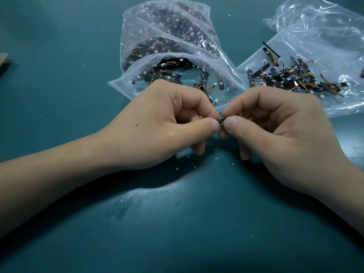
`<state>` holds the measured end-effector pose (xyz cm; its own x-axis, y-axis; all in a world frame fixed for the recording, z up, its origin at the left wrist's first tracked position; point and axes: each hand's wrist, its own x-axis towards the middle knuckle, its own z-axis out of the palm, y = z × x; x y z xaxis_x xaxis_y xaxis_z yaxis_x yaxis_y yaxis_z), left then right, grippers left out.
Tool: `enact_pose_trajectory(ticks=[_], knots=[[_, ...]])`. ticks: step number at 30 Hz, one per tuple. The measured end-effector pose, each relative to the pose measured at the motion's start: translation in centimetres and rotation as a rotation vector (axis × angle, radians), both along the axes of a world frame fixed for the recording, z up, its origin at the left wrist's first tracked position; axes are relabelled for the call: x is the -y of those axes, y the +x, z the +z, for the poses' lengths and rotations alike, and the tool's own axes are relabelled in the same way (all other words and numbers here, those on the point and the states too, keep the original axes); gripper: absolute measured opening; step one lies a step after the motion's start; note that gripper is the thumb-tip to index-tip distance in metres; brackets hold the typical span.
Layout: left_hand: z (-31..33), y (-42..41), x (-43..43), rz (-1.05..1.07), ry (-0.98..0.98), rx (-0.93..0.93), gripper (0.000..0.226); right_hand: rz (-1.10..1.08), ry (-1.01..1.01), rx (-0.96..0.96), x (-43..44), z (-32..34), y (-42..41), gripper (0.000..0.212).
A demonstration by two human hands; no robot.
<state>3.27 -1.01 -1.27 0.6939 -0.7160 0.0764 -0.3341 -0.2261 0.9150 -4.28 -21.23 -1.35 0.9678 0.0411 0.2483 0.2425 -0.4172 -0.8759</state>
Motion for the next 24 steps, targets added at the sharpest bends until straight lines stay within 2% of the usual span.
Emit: enact_pose_trajectory(ticks=[24], knots=[[0.01, 0.05, 0.01, -0.033, 0.005, 0.002, 0.009, 0.057, 0.023, -0.016, -0.06, 0.16, -0.09, 0.011]])
